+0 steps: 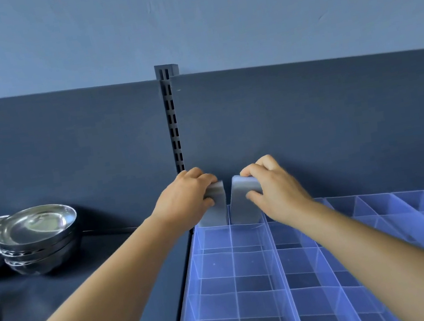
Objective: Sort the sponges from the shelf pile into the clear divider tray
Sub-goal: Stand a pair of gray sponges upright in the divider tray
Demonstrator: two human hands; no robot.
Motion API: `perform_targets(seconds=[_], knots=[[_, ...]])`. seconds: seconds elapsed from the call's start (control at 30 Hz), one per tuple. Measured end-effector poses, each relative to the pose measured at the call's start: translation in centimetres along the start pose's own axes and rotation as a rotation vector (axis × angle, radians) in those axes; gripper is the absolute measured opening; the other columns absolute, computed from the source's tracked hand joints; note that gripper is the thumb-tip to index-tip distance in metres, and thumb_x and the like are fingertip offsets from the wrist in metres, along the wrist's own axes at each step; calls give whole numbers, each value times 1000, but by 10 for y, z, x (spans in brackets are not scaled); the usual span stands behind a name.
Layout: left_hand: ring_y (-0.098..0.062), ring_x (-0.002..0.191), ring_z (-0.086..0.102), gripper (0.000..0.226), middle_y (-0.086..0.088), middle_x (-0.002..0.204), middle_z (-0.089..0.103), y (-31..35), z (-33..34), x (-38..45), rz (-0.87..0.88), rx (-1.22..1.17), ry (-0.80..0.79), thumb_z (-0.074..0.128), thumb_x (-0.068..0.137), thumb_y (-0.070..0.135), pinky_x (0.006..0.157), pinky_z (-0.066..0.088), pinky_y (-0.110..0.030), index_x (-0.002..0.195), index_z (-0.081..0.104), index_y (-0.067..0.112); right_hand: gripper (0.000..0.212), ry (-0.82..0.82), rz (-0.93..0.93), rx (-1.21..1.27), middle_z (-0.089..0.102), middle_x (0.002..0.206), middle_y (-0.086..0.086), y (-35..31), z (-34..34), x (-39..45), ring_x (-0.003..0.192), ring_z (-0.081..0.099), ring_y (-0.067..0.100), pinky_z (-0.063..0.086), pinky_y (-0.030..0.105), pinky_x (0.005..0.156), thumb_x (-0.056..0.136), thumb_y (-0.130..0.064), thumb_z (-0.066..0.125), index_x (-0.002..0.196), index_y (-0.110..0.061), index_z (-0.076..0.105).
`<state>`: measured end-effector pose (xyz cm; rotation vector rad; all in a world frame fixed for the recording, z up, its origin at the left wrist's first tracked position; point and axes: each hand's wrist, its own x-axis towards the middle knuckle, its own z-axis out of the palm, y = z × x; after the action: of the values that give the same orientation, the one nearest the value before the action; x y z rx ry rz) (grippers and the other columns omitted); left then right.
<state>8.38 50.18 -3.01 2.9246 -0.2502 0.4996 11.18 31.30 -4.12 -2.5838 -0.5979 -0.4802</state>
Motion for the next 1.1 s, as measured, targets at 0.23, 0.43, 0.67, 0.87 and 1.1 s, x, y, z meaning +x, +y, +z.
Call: perform_targets(seconds=[0.23, 0.43, 0.67, 0.87, 1.1], knots=[[-20, 109, 42, 33, 2, 119, 46, 5, 21, 3, 20, 154, -7, 51, 93, 23, 72, 49, -32, 126, 50, 21, 26, -57, -71, -242, 48, 119, -2, -2, 21, 1, 114, 39, 22, 49, 39, 80, 92, -19, 51, 118, -16, 52], [-18, 110, 43, 27, 3, 121, 47, 7, 25, 5, 28, 203, -23, 47, 96, 24, 68, 43, -28, 121, 52, 17, 37, -148, -78, -271, 46, 127, -2, -6, 16, 3, 118, 38, 23, 46, 37, 90, 93, -17, 50, 130, -19, 48], [-19, 117, 45, 41, 4, 129, 50, 29, 12, -3, 63, 124, 19, 49, 94, 37, 88, 43, -29, 130, 47, 16, 62, -203, -19, -226, 27, 151, -5, 1, -18, -23, 138, 25, 19, 30, 31, 108, 90, -27, 57, 143, -18, 28], [-19, 124, 43, 52, 5, 137, 48, 79, 4, -4, 212, 80, 53, 46, 95, 40, 98, 37, -27, 143, 35, 24, 72, -189, 85, -287, 18, 156, -6, 35, -62, -61, 144, 14, 16, 17, 29, 115, 90, -37, 56, 149, -19, 19], [-18, 127, 42, 52, 6, 139, 48, 162, 16, 6, 343, 43, 27, 45, 95, 42, 102, 36, -28, 144, 35, 27, 68, -162, 184, -333, 20, 156, -6, 91, -111, -107, 143, 16, 16, 16, 29, 115, 91, -40, 52, 148, -20, 21]])
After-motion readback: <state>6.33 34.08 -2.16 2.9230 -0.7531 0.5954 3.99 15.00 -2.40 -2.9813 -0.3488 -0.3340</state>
